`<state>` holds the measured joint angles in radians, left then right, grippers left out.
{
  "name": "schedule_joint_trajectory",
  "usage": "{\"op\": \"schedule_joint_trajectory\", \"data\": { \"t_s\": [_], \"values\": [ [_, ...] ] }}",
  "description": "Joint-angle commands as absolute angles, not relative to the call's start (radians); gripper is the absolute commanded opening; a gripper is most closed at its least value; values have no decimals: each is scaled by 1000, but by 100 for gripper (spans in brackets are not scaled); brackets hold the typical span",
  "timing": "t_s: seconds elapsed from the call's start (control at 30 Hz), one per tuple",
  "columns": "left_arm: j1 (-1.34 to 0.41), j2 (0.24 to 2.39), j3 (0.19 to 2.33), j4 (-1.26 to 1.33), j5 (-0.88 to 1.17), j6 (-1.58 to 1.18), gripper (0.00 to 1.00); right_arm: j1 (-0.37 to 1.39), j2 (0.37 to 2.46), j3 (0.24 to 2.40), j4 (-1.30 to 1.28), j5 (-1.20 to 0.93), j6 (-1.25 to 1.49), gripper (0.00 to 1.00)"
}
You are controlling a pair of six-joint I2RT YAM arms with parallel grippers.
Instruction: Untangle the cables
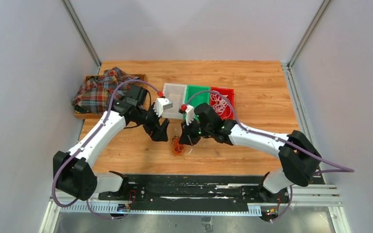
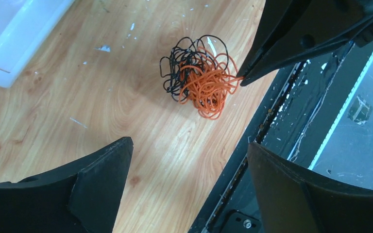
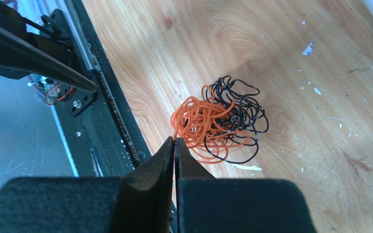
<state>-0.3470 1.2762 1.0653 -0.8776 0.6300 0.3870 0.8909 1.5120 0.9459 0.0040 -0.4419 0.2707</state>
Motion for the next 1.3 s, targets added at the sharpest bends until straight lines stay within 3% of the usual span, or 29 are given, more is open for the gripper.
{"op": "schedule_joint_trajectory", "data": {
  "t_s": [0.0,0.4,0.8,1.03,1.17,1.27],
  "values": [
    [-356,1307,1100,-903,688,435,92,868,1473,988,38,-527,303,1],
    [-387,1333,1312,-1203,849,894,90,823,1463,1030,140,-742,365,1],
    [-413,1300,1301,-1223,892,979,71,807,1536,1069,276,-939,483,0],
    [-423,1290,1272,-1224,907,976,42,809,1545,1071,315,-931,516,1],
    [-422,1304,1283,-1225,865,942,14,807,1543,1065,319,-924,520,1],
    [-423,1305,1308,-1225,814,912,6,808,1540,1054,318,-918,517,1]
  ]
}}
